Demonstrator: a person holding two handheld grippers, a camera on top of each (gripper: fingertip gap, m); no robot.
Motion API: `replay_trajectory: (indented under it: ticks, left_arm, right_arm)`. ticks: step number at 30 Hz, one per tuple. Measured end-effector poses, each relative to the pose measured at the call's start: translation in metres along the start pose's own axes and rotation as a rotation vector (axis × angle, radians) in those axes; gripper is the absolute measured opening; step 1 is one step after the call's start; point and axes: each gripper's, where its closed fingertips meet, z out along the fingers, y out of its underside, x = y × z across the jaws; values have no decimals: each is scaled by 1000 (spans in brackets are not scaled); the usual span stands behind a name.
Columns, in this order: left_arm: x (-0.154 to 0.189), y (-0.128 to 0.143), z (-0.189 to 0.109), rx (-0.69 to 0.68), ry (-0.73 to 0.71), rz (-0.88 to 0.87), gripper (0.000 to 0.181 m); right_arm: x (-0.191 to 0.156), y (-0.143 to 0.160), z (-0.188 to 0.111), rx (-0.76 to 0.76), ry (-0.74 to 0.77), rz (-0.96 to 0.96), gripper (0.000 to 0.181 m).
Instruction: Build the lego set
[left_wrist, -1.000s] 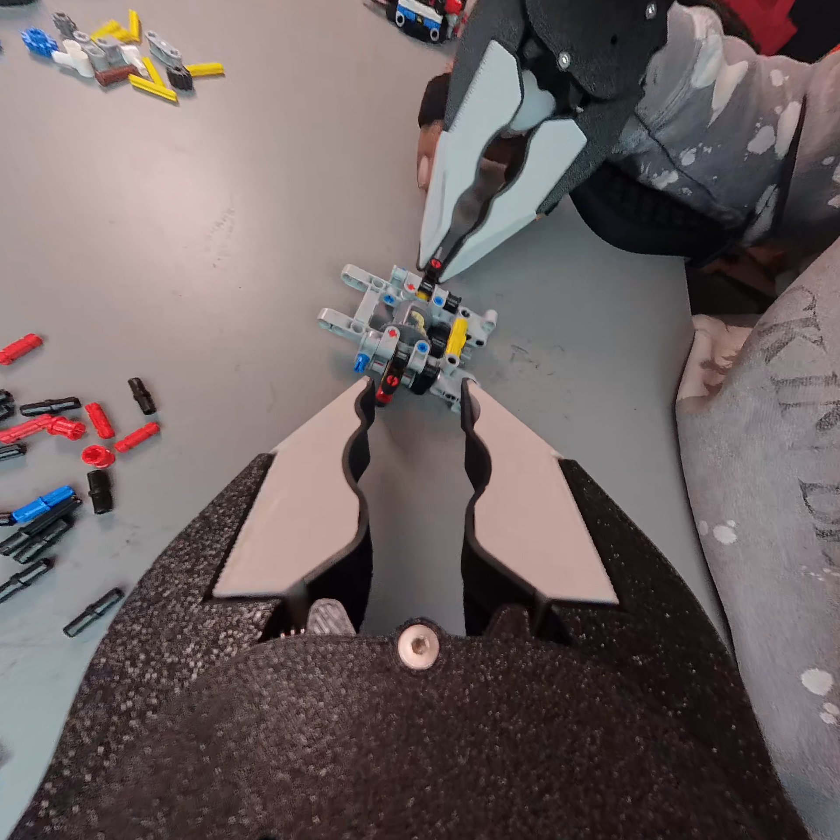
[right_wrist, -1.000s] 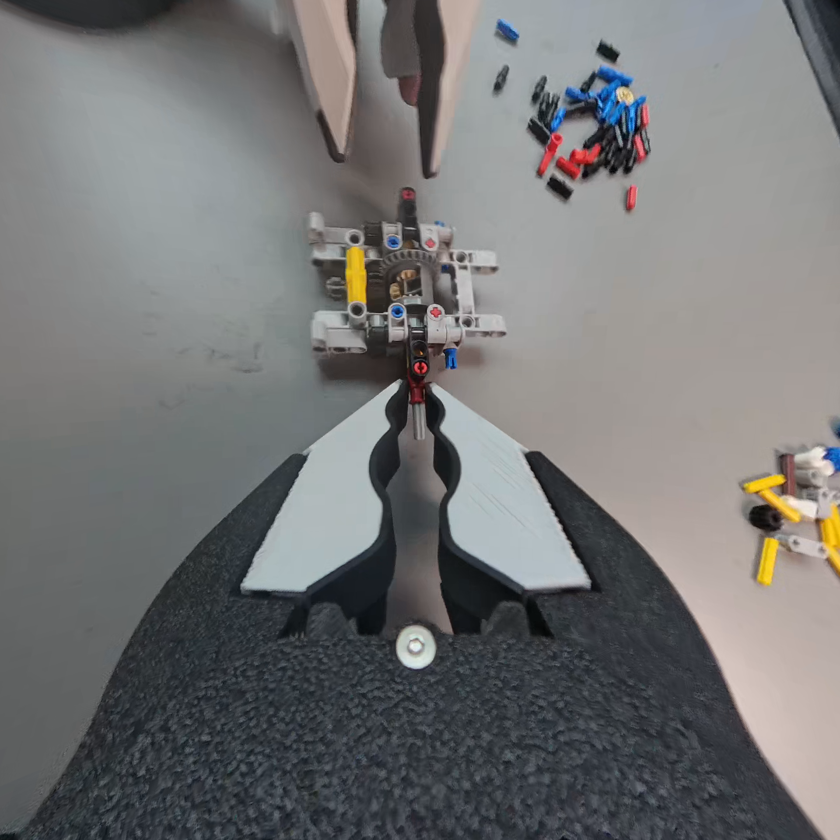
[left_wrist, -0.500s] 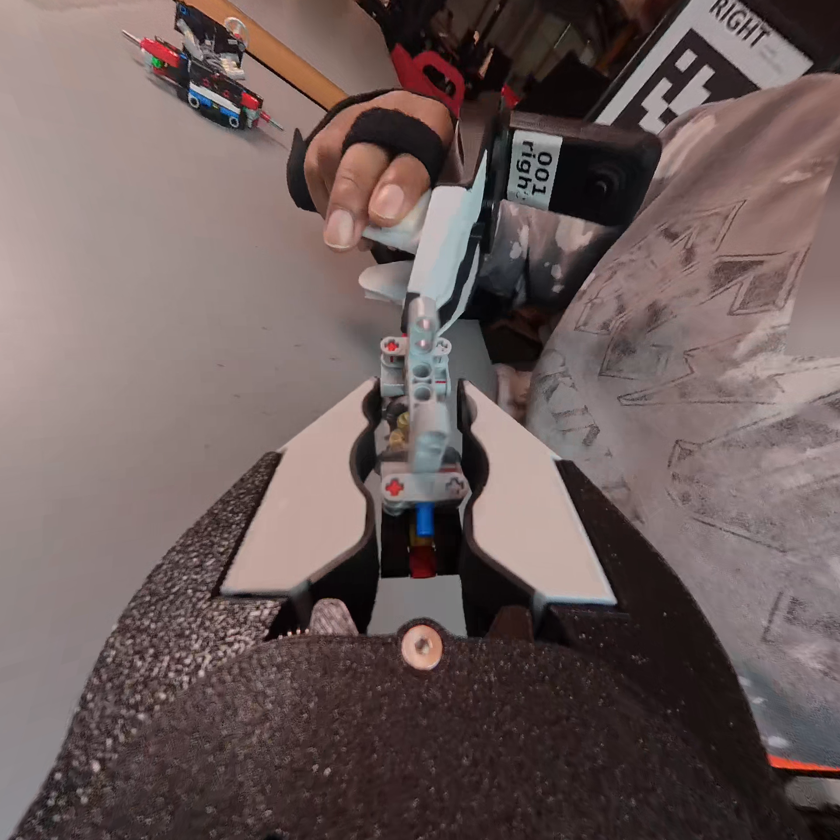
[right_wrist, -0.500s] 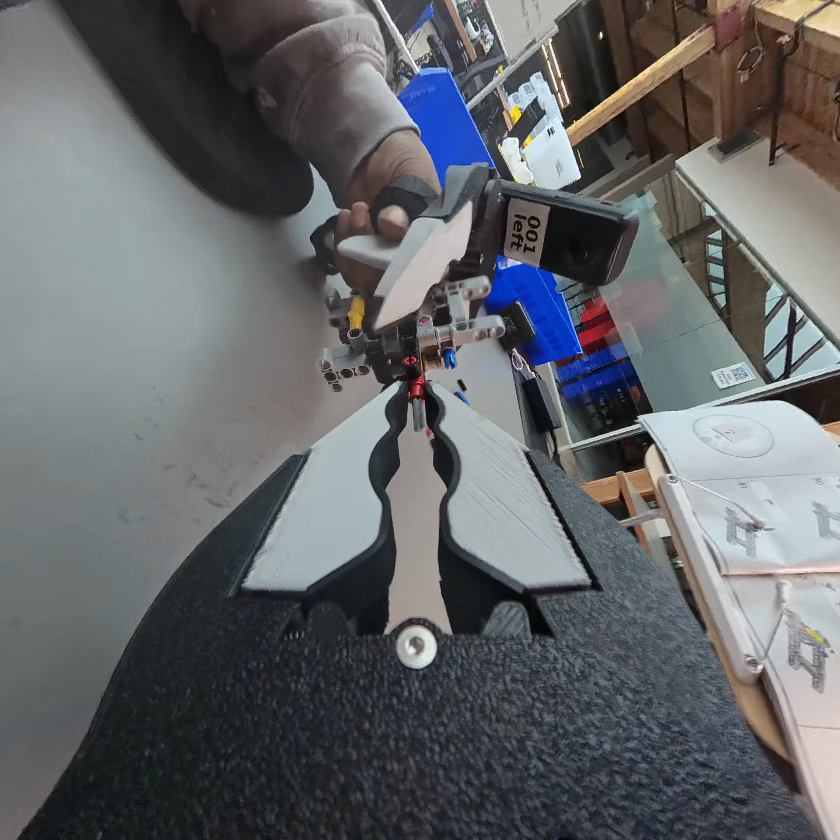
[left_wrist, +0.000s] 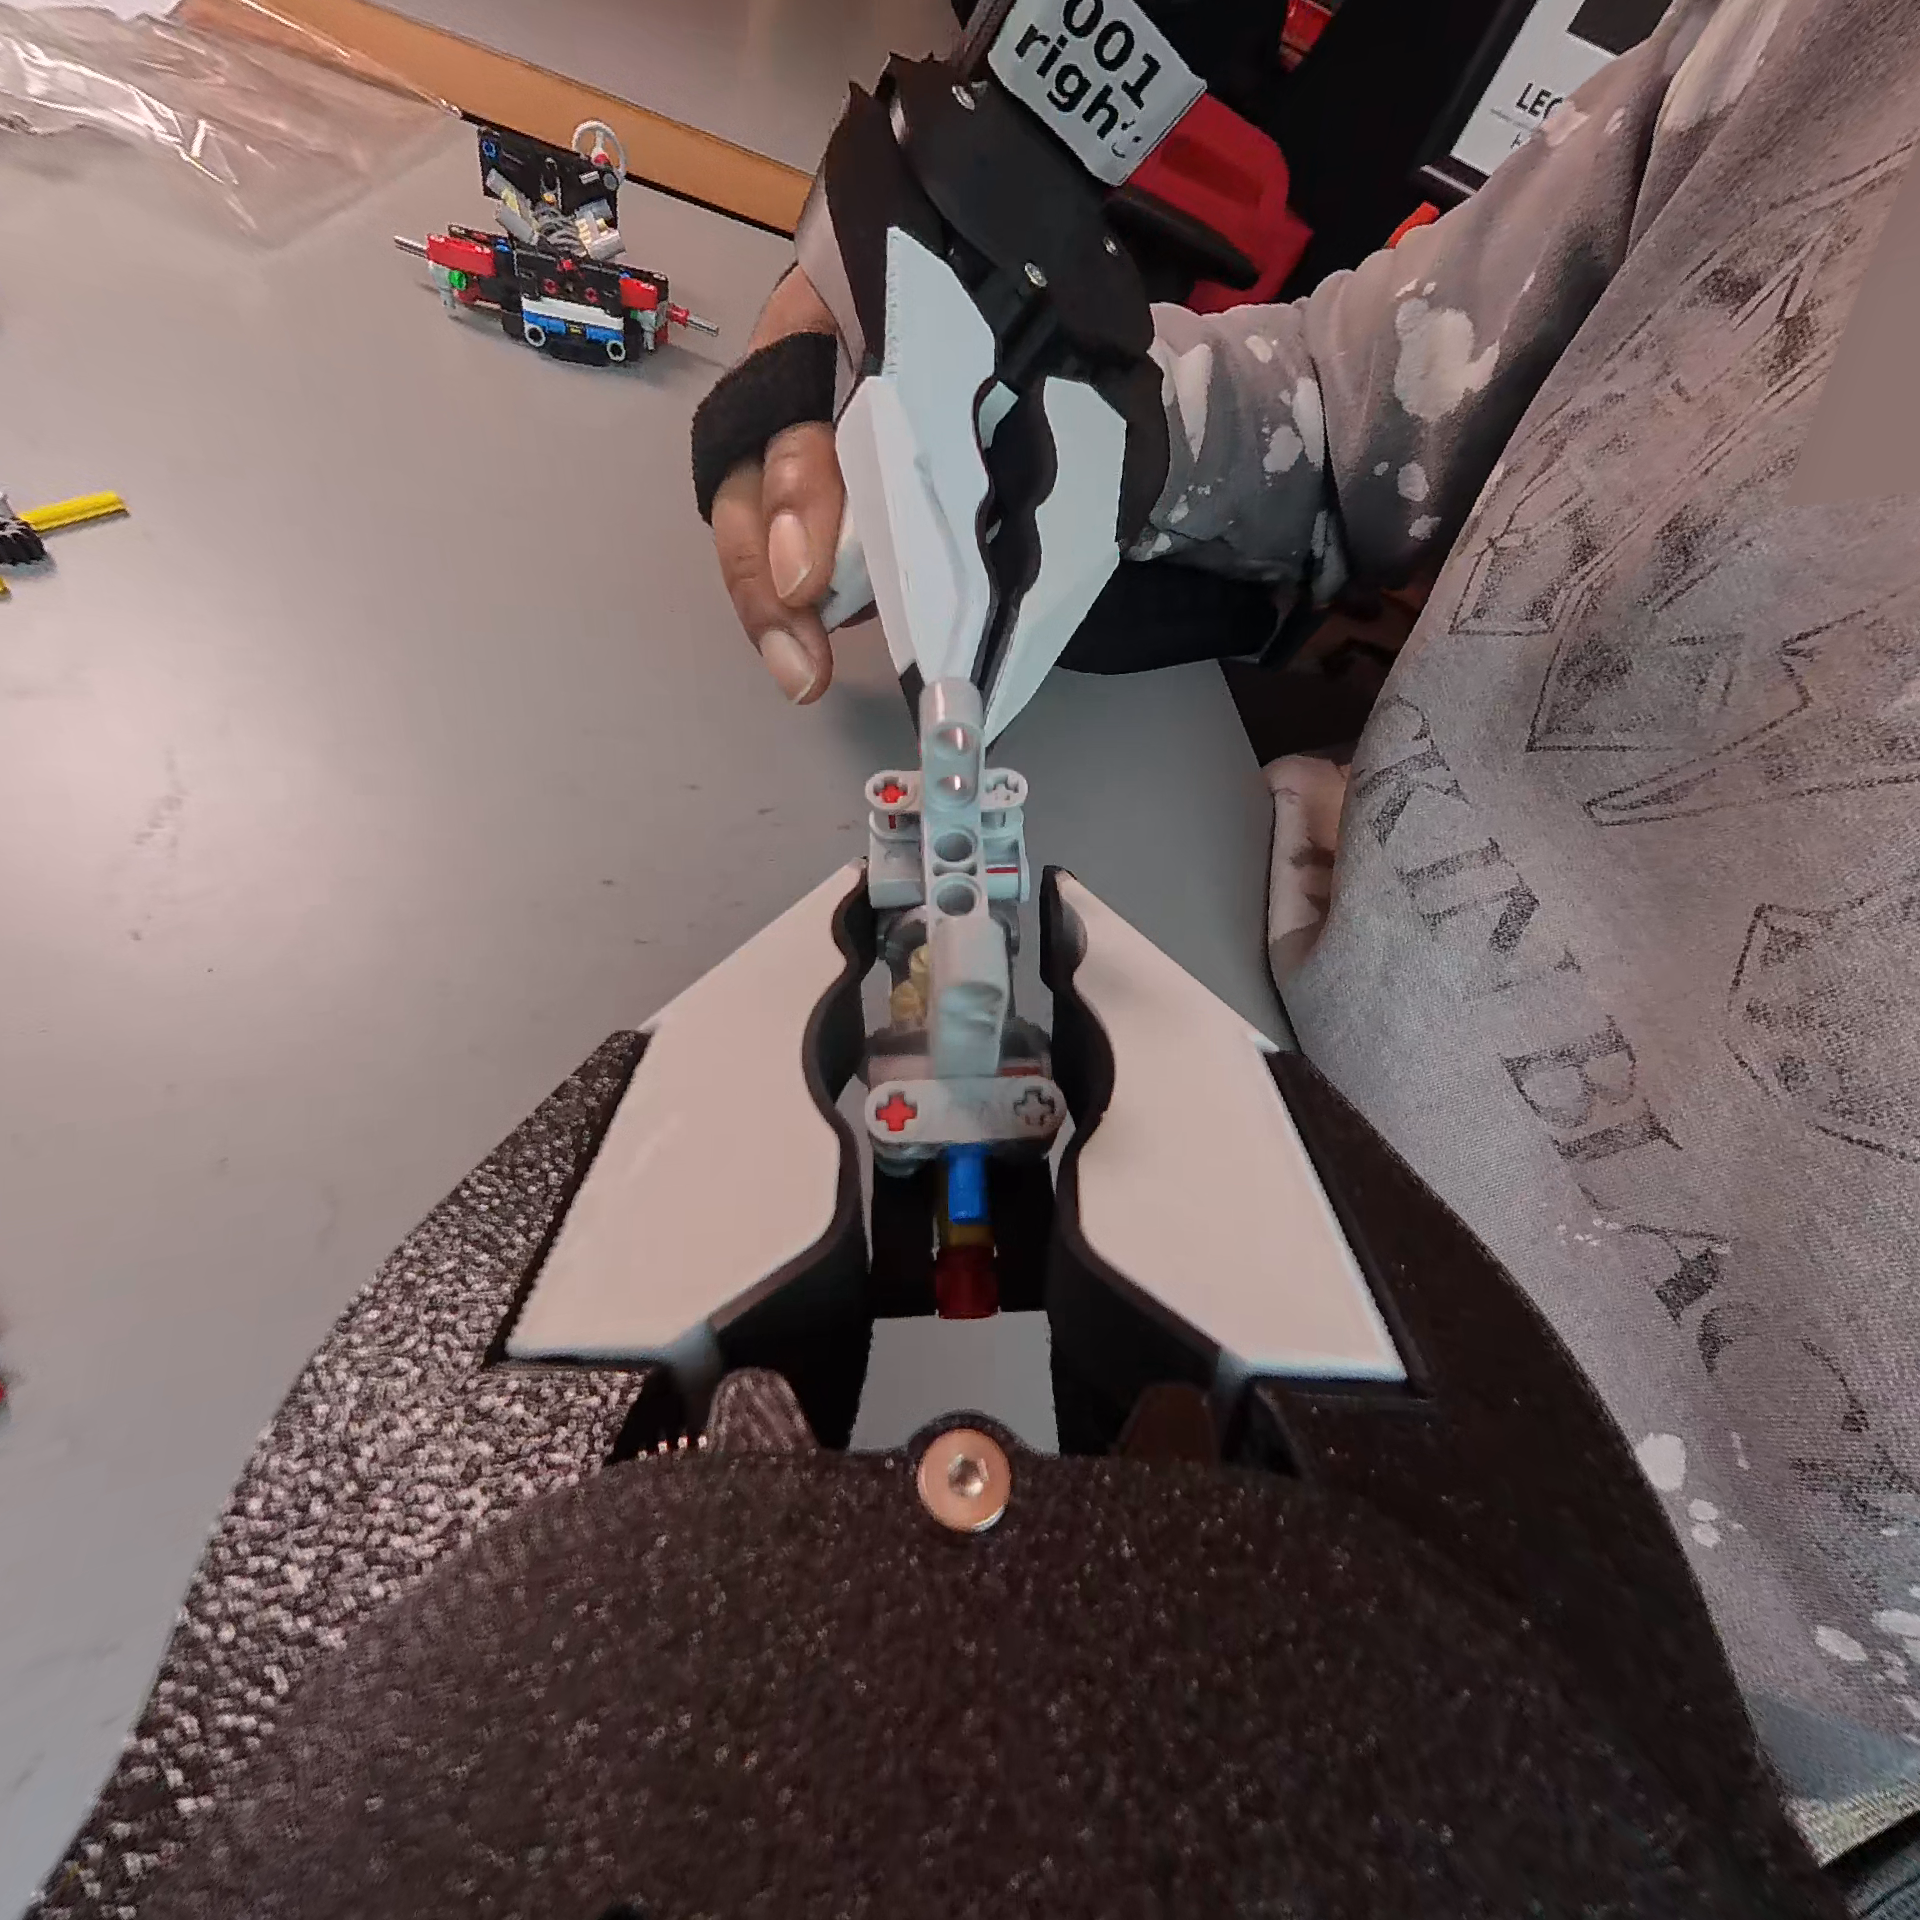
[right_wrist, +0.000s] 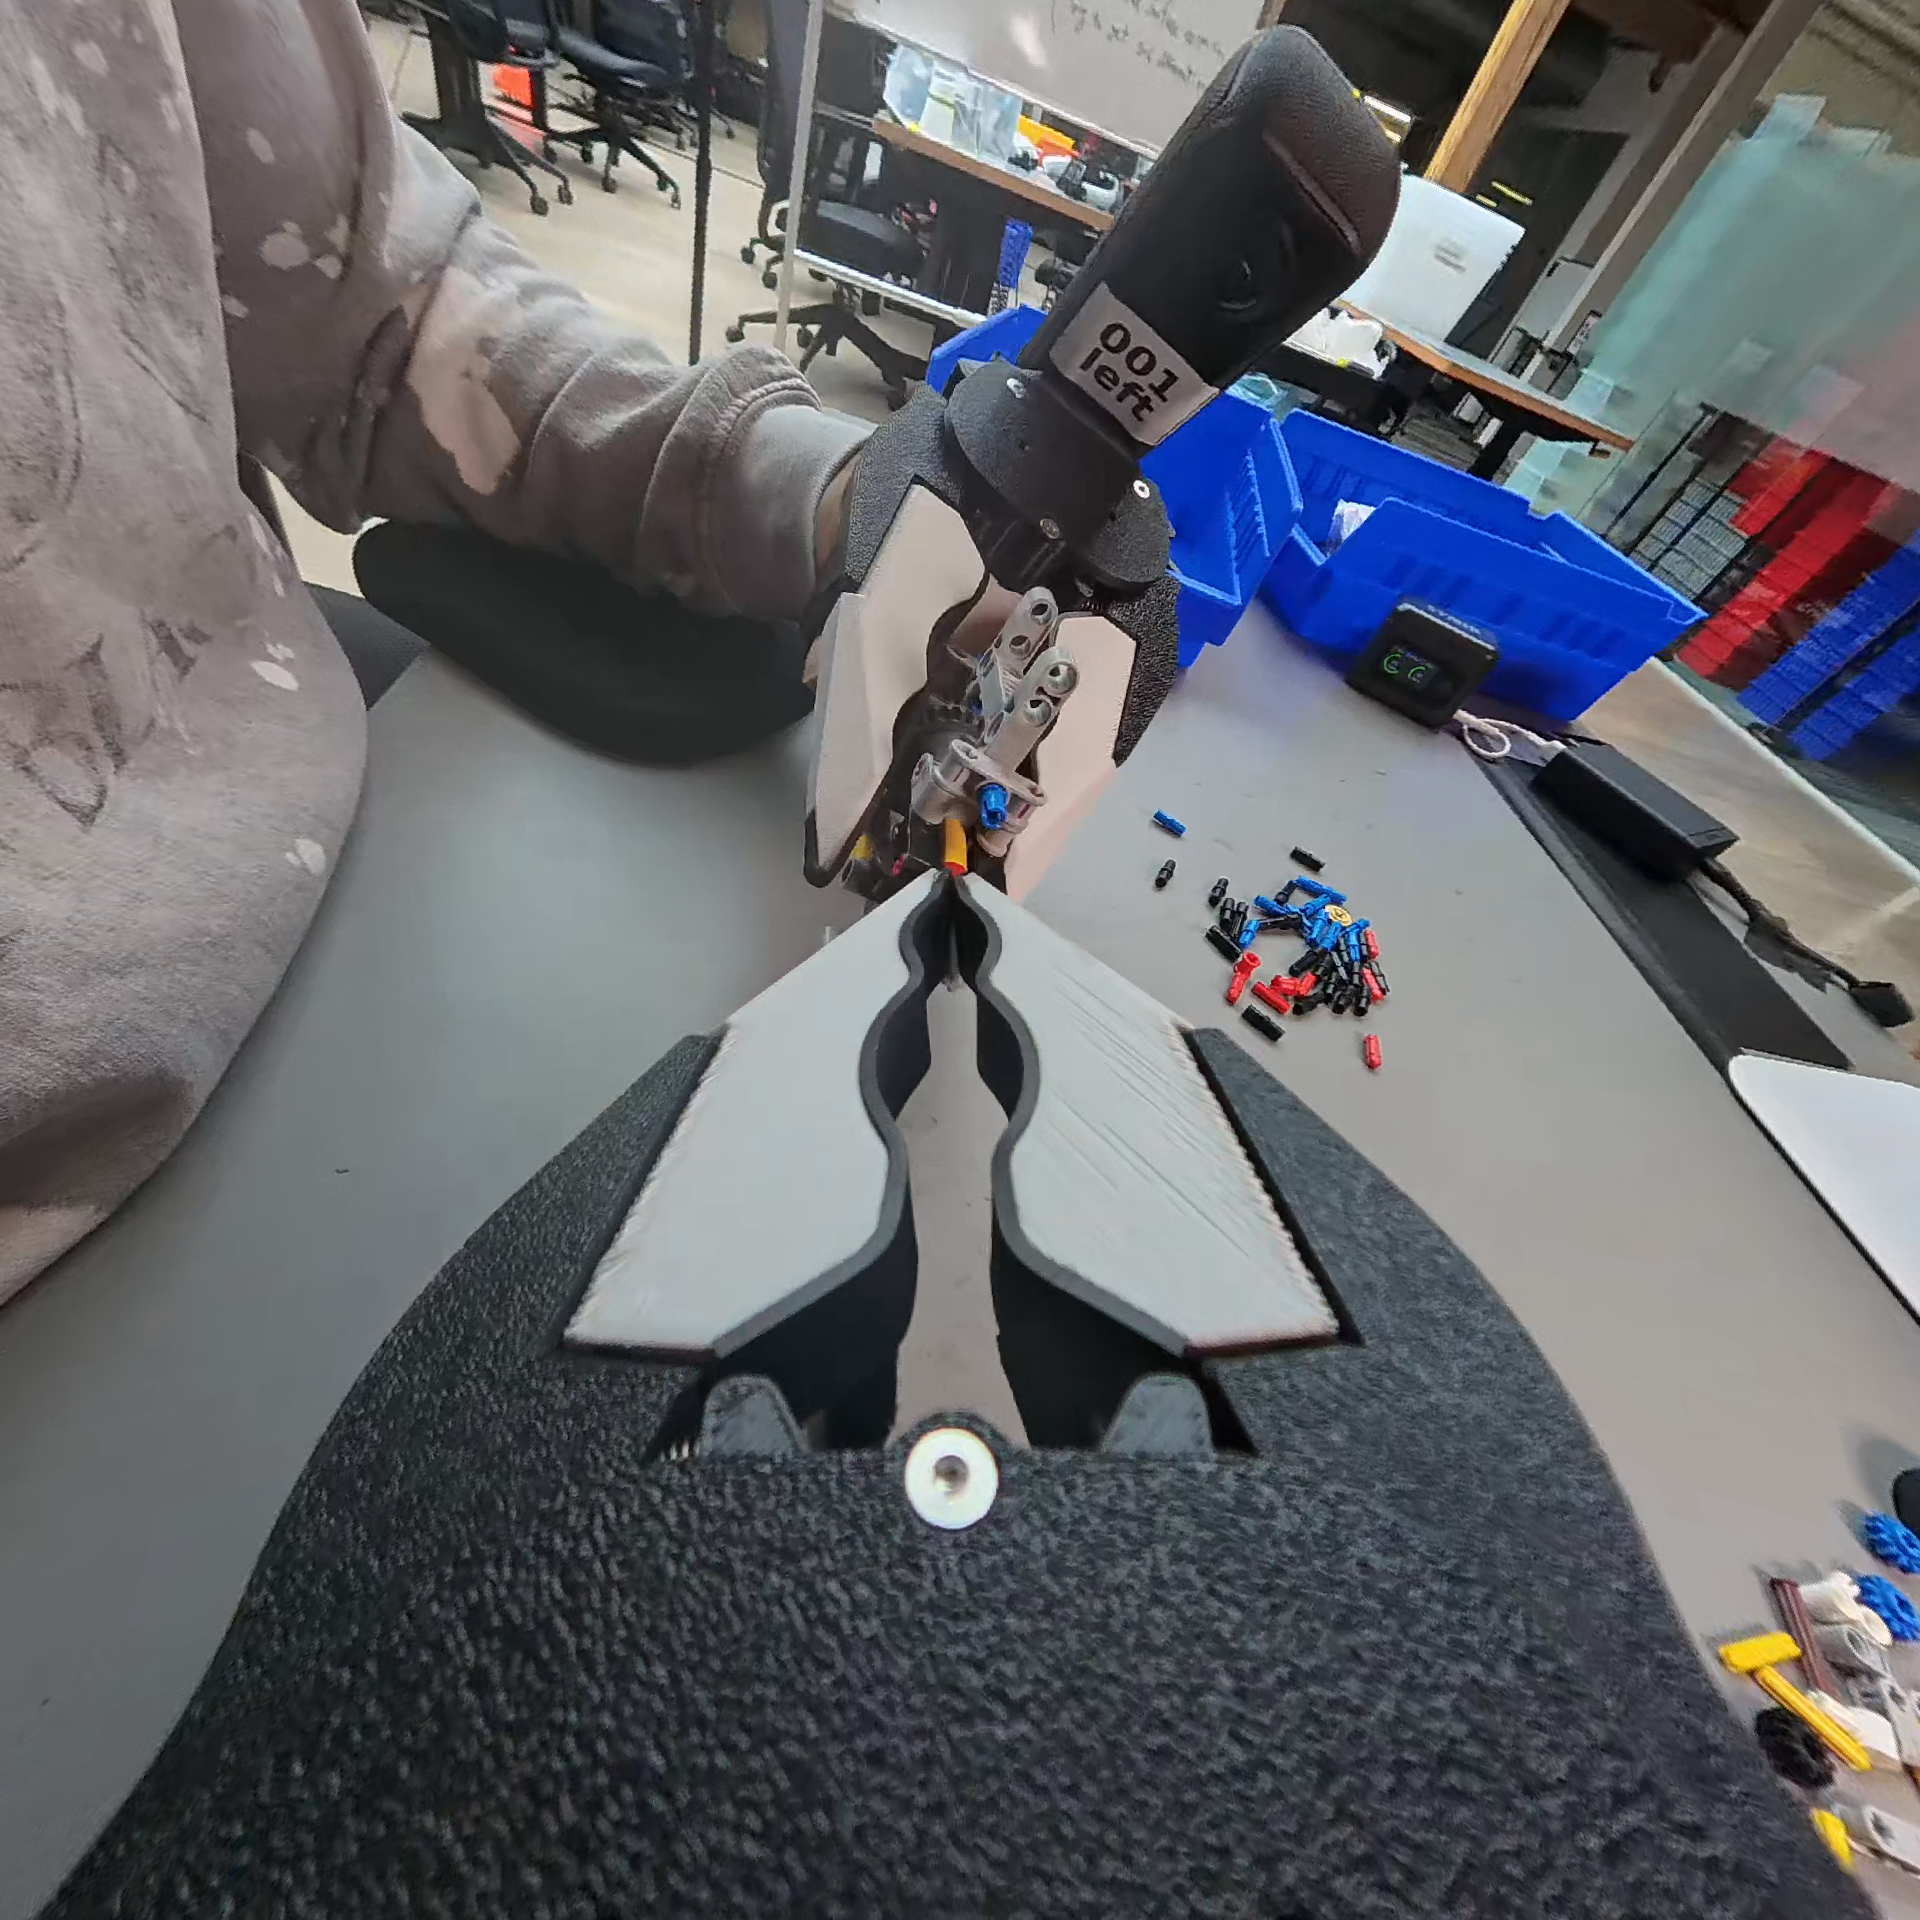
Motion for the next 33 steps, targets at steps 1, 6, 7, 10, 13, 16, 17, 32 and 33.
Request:
replay_trajectory:
  ticks: [1,6,7,10,13,16,17,32,33]
  left_arm:
    - [0,0,0,1,3,-2,30]
    - [3,-2,1,8,15,-4,30]
    - [2,-2,1,8,14,-5,30]
    - [4,-2,0,13,24,-2,30]
    - [6,-3,0,15,30,3,30]
    - [6,-6,-1,25,32,-4,30]
    - [6,-8,-1,29,24,-1,30]
    - [-25,22,-11,-90,-110,-132,29]
    - [-26,25,-11,-110,-119,-134,29]
  right_arm:
    - [0,0,0,1,-1,4,0]
    - [-3,-2,-2,9,-25,18,13]
    - [-4,-2,-2,13,-35,19,13]
    - [-4,0,-1,-2,-27,17,9]
    - [-5,1,0,-7,-28,12,6]
    - [-1,-7,-3,24,-37,51,4]
    - [1,-7,-4,18,-42,54,4]
    - [5,39,-20,-162,-72,112,5]
    - [3,43,-17,-182,-69,92,5]
